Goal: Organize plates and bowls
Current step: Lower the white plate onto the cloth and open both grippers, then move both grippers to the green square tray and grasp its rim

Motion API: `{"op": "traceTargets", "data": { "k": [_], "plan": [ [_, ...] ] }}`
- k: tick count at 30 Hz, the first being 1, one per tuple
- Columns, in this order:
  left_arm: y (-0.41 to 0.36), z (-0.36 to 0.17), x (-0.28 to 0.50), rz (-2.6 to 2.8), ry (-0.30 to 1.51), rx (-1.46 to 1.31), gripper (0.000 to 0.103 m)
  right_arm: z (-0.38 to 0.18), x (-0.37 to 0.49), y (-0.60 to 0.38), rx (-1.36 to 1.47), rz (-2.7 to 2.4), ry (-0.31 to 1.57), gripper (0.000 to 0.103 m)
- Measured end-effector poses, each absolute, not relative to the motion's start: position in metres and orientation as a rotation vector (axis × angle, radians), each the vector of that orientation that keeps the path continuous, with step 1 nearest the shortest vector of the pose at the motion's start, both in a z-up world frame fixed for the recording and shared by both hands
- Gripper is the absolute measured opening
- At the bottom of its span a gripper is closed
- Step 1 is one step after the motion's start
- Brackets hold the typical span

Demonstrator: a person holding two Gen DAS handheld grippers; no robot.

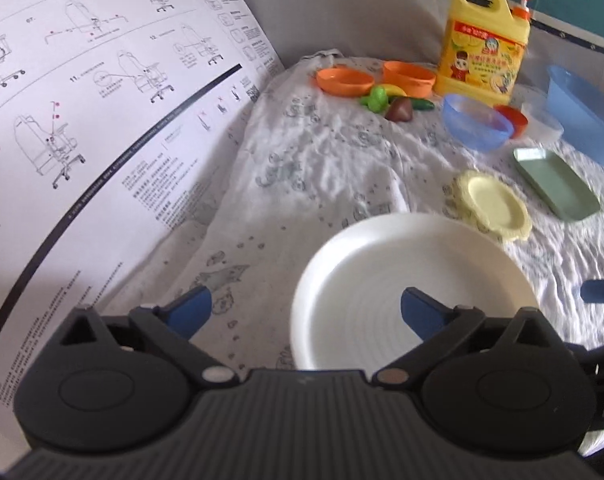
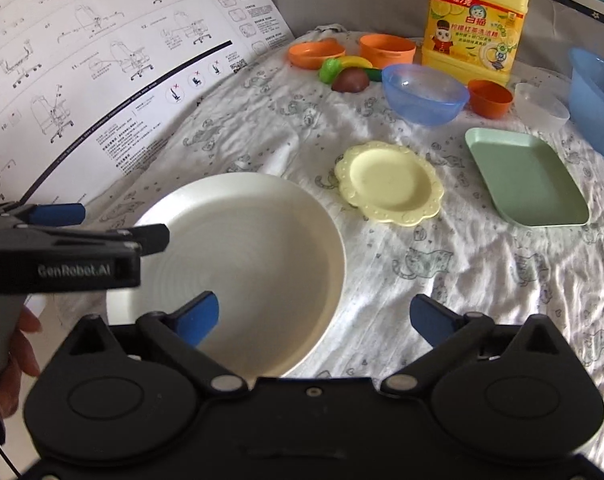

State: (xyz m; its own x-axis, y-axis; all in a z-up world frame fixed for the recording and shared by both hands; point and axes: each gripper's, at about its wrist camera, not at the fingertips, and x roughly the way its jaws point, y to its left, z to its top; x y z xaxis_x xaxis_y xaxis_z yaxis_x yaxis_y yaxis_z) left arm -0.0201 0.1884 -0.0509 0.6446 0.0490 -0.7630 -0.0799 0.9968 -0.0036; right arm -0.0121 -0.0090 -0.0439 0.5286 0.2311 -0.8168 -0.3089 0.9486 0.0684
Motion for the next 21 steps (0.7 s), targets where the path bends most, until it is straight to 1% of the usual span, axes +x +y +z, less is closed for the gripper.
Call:
{"op": "traceTargets", "data": {
  "k": [9,21],
  "plan": [
    [0.177,-0.040,-0.013,0.067,0.875,-0.040,0.103,-0.033,-0.014,-0.030,-0.053,0.301,0.921,0.103],
    [0.119,-0.019,0.012,-0.012,0.837,0.004,0.103,-0.024,-0.008,-0.105,0.074,0.199,0.817,0.103]
  ]
}}
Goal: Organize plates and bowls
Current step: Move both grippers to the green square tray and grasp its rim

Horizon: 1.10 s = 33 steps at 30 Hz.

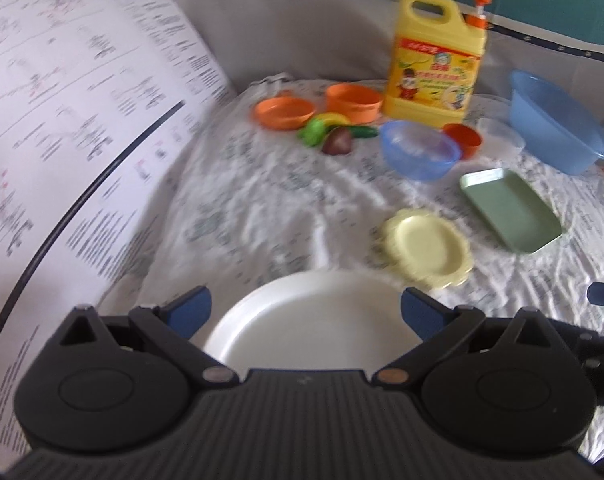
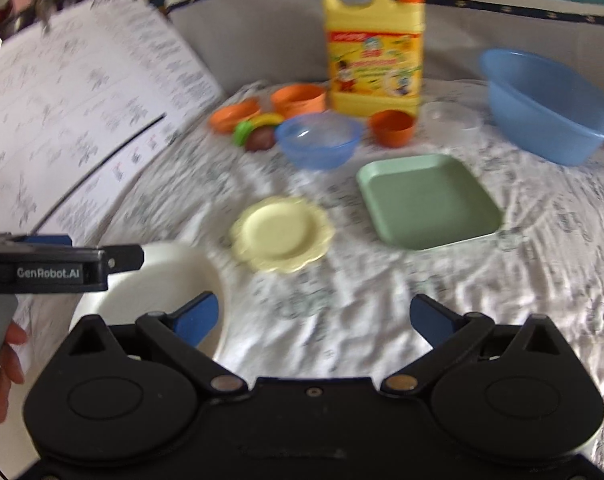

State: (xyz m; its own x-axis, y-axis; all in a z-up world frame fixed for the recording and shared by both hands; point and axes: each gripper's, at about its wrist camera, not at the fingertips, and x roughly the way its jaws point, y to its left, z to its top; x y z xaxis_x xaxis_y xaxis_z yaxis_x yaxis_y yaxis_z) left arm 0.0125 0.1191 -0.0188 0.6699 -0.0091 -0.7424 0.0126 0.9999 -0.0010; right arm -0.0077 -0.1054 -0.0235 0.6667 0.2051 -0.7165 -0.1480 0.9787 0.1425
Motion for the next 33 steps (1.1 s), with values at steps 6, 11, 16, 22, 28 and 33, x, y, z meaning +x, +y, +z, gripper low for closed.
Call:
{"op": "traceTargets", "data": {
  "k": [6,11,16,22,28,33],
  "plan": [
    [0.077,-0.016,0.033,-0.082,0.828,0.052,0.103,-0.028,0.003,-0.160,0.123,0.108,0.766,0.103],
    [0.042,-0.019,0.054,-0.129,0.830,0.100,0.103,-0.038,0.021,-0.207,0.206,0.013,0.794,0.103],
    [0.008,-0.024,0.081,-0.164,0.837,0.129,0.103,-0.044,0.043,-0.238,0.233,-0.035,0.775,0.102],
    [-0.030,-0.035,0.112,-0.198,0.865,0.149,0.103,-0.048,0.084,-0.253,0.201,0.002,0.749,0.085],
    [-0.054,-0.051,0.141,-0.216,0.904,0.152,0.103,-0.064,0.126,-0.264,0.253,0.048,0.793,0.065],
    [-0.063,-0.063,0.158,-0.225,0.936,0.134,0.093,-0.080,0.150,-0.264,0.262,0.084,0.830,0.040]
  ]
}}
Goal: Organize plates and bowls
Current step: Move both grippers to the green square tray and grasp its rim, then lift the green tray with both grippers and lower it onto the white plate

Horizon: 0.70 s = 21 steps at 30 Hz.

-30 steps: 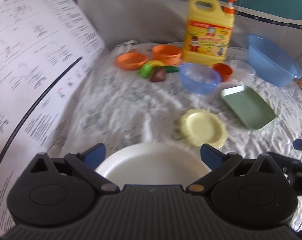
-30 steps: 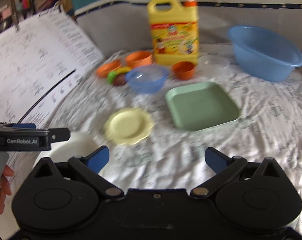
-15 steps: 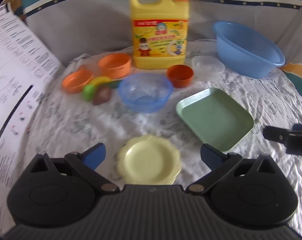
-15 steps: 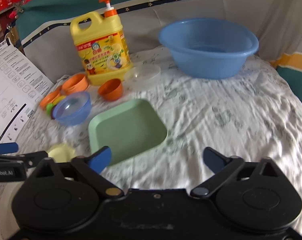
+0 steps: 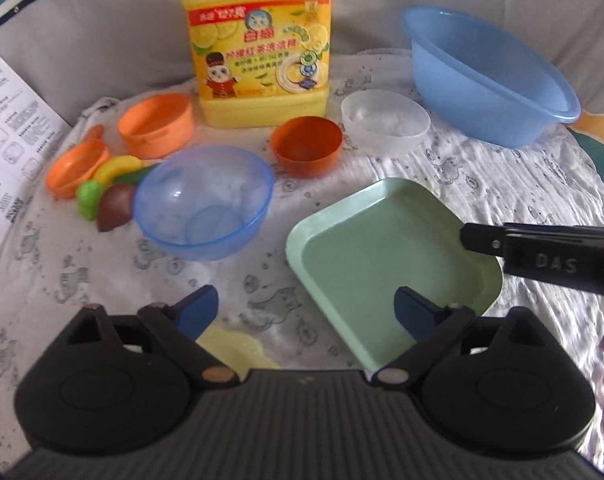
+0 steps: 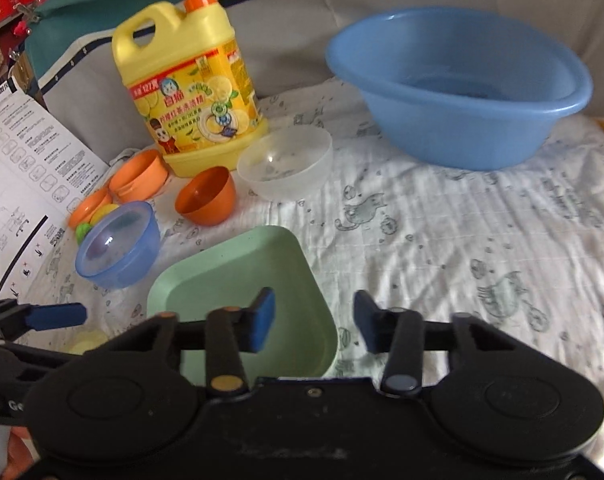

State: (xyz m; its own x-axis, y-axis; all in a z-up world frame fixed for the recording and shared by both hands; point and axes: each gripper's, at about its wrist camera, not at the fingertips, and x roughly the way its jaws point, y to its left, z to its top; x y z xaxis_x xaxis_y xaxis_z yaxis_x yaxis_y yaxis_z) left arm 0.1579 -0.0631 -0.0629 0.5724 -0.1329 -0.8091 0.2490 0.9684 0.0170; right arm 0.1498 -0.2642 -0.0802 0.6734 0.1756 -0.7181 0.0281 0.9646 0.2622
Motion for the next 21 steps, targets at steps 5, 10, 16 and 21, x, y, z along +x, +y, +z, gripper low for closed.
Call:
{"op": "traceTargets", "data": {
  "k": [5,10,16,21],
  "plan": [
    [-0.072,-0.075,0.172,-0.243,0.972,0.115,0.080,-0.095,0.159,-0.262,0.266,0.091,0.852,0.020],
    [-0.080,-0.087,0.176,-0.276,0.998,0.117,0.061,-0.102,0.147,-0.267,0.299,0.087,0.853,0.012],
    [-0.085,-0.088,0.172,-0.296,0.977,0.130,0.054,-0.099,0.135,-0.270,0.304,0.092,0.865,0.012],
    [-0.083,-0.088,0.173,-0.304,0.980,0.129,0.053,-0.097,0.145,-0.271,0.262,0.108,0.871,0.013]
  ]
}}
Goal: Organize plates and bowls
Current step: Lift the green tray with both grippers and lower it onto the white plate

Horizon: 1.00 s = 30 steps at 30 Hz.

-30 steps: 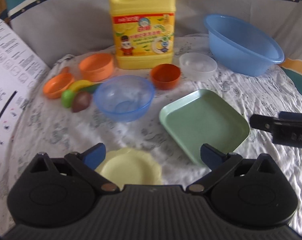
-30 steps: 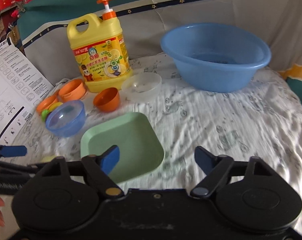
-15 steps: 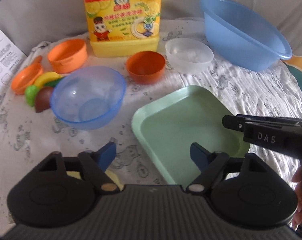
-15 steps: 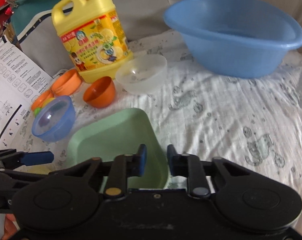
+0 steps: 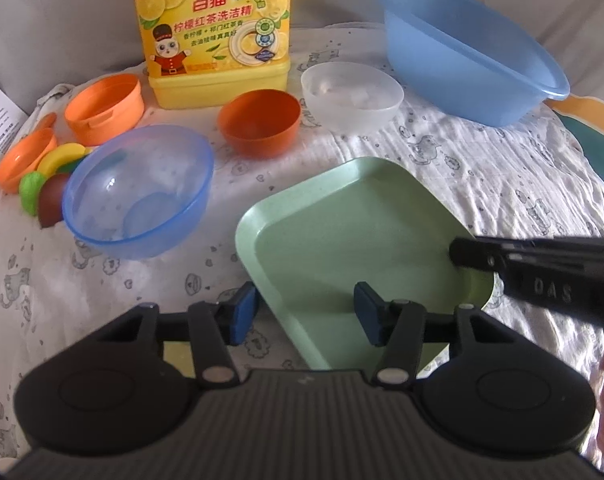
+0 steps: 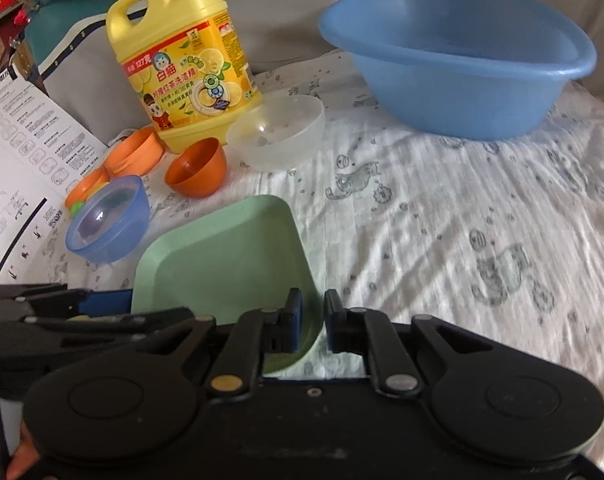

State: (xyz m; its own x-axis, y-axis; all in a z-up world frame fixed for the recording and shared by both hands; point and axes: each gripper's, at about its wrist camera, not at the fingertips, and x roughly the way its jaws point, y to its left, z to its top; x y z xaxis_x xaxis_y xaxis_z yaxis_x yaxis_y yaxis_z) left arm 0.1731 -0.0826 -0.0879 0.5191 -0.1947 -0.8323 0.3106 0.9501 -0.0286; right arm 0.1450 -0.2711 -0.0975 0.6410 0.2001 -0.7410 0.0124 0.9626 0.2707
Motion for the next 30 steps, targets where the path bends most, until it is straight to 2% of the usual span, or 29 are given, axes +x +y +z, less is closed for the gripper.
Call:
{"op": "traceTargets", "data": {
  "k": [8,13,18,30],
  "plan": [
    [-0.083,-0.089,0.172,-0.305,0.975,0.147,0.057,-0.102,0.165,-0.265,0.197,0.149,0.842,0.016],
    [-0.092,-0.088,0.165,-0.303,0.942,0.171,0.053,-0.102,0.160,-0.255,0.176,0.101,0.825,0.017],
    [-0.090,-0.081,0.162,-0.293,0.944,0.162,0.043,-0.099,0.148,-0.258,0.249,0.062,0.851,0.018],
    [-0.088,-0.045,0.140,-0.304,0.900,0.127,0.043,-0.066,0.103,-0.263,0.327,0.024,0.853,0.018]
  ]
}}
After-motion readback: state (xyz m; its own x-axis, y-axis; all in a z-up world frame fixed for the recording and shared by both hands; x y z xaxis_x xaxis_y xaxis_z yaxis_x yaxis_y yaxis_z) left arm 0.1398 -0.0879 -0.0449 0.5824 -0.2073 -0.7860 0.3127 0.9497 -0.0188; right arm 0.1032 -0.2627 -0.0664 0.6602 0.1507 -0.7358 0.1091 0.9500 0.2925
